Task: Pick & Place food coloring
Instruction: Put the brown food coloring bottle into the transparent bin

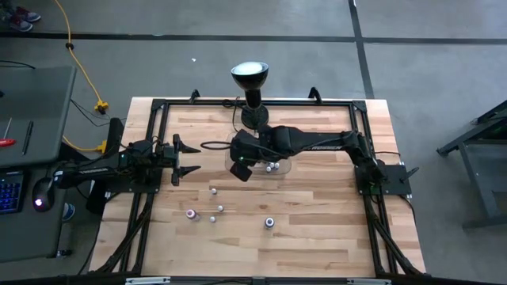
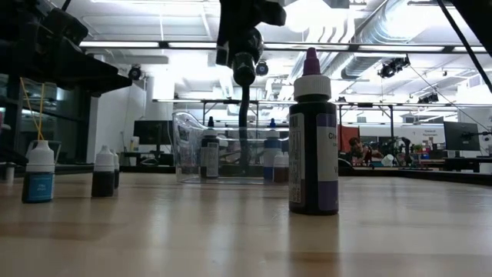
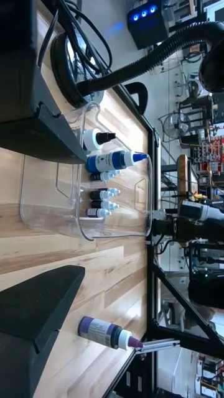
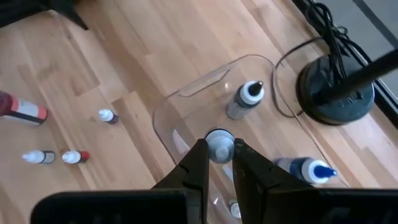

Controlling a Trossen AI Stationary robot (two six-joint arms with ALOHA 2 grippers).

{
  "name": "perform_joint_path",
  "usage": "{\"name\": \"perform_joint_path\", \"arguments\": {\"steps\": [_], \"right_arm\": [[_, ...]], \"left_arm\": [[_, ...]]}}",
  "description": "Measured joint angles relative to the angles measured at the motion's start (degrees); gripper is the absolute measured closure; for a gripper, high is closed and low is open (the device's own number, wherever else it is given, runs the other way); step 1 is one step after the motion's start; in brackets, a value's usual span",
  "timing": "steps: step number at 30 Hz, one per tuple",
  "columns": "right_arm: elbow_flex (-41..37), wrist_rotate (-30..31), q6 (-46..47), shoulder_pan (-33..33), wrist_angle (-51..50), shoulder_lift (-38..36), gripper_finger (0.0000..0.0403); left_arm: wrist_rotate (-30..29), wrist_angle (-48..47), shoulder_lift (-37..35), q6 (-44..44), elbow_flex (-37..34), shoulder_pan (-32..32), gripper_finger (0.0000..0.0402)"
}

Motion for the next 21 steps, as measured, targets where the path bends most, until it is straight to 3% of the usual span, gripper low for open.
{"name": "perform_joint_path", "arguments": {"steps": [14, 21], "right_arm": [[-0.02, -3.77, 5.53, 0.97, -3.40, 0.02, 0.0361], [-9.88, -7.88, 7.88, 2.03, 1.83, -1.80, 0.0361]], "left_arm": [[0.00, 0.00, 0.02, 0.01, 0.00, 0.00, 0.0124], [0.00, 0.00, 0.02, 0.00, -0.02, 0.01, 0.0124]]}}
